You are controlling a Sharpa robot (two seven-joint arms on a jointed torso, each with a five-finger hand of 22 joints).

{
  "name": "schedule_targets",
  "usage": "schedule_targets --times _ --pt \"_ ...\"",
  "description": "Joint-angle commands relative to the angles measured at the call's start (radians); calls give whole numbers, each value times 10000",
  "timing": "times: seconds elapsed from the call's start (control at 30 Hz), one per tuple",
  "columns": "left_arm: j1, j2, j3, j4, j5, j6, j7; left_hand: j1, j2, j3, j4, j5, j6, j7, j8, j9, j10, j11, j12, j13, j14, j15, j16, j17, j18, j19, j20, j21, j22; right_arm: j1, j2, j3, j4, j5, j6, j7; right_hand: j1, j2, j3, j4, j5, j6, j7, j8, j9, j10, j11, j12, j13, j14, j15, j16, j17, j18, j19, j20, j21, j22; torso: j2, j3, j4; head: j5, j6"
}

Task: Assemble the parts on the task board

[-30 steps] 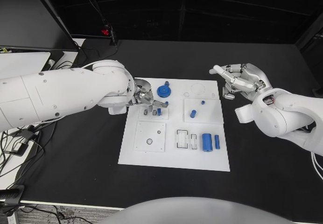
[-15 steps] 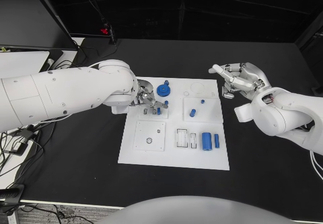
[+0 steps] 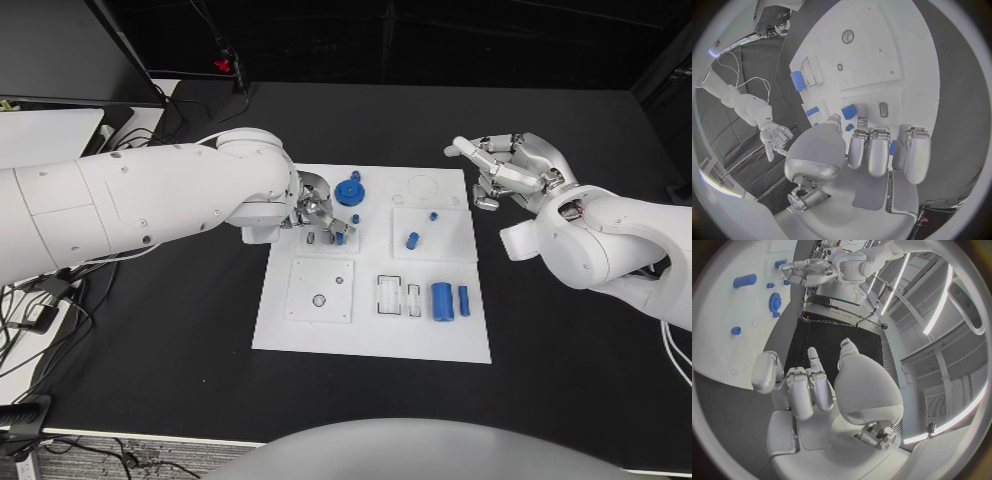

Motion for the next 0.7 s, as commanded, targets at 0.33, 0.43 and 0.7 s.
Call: schedule_targets --times 0.33,0.43,0.7 --pt "-12 97 8 -84 50 214 -8 403 243 148 14 287 168 -40 -214 177 1027 -95 35 2633 1052 -98 8 2632 -64 1043 -81 31 2632 -6 55 0 -29 27 17 -83 32 103 -81 14 90 -119 2 79 17 1077 73 25 2632 1039 49 25 2634 -13 83 -1 -2 656 0 -1 -5 -23 -28" --pt "-17 94 8 -75 50 257 5 524 250 170 10 332 180 -49 -251 223 1027 -104 35 2633 1052 -109 8 2632 -64 1043 -91 31 2632 -9 59 -2 -37 27 -1 -109 37 110 -87 14 107 -134 3 95 20 1077 74 25 2632 1039 50 25 2634 -13 85 -1 -3 657 3 -3 -6 -49 -32" --pt "-26 100 8 -84 50 284 82 687 242 194 9 393 190 -57 -309 287 1027 -112 35 2633 1052 -123 8 2632 -64 1043 -104 31 2632 -13 47 -5 -72 27 -40 -175 41 115 -99 14 130 -154 4 115 23 1077 75 25 2632 1039 51 25 2634 -10 79 -1 -10 654 4 0 5 -84 -50"
